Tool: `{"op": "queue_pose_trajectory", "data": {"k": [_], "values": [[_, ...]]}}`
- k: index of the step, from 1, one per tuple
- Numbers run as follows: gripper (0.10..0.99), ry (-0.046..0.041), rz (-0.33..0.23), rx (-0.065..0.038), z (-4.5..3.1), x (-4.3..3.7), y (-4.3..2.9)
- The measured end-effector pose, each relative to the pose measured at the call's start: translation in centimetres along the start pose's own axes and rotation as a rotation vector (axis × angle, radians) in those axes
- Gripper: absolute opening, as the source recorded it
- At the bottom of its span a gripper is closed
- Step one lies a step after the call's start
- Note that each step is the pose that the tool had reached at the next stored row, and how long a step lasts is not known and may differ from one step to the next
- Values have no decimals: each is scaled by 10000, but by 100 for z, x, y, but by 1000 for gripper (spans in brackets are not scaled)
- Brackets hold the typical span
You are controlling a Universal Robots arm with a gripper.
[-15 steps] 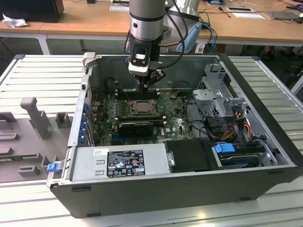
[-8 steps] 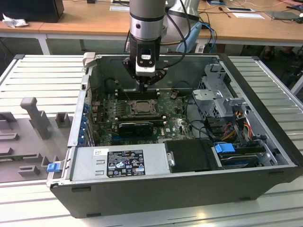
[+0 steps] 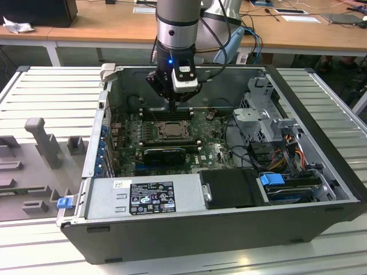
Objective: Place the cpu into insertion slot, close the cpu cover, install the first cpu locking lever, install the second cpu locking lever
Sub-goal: 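Install the first cpu locking lever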
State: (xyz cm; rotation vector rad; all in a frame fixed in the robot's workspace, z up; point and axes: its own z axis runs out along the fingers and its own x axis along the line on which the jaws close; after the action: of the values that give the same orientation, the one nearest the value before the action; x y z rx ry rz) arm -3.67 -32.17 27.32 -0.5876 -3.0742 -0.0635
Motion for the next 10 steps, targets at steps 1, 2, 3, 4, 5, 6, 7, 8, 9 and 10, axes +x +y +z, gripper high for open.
{"op": "queue_pose_trajectory", "data": {"k": [1, 2, 3, 4, 5, 6, 7, 8, 9, 10], "values": [[106, 4, -207, 4, 0, 0, 0], [106, 6, -358, 5, 0, 0, 0], [106, 13, -678, 9, 1, 0, 0], [106, 18, -920, 12, 1, 0, 0], [106, 17, -1100, 17, 2, 0, 0], [106, 13, -1219, 22, 3, -1, 0], [106, 6, -1374, 29, 4, -1, 0], [106, 1, -1510, 35, 5, -1, 0], [106, -5, -1689, 38, 7, 0, 0], [106, -7, -1826, 37, 10, -1, 0]]}}
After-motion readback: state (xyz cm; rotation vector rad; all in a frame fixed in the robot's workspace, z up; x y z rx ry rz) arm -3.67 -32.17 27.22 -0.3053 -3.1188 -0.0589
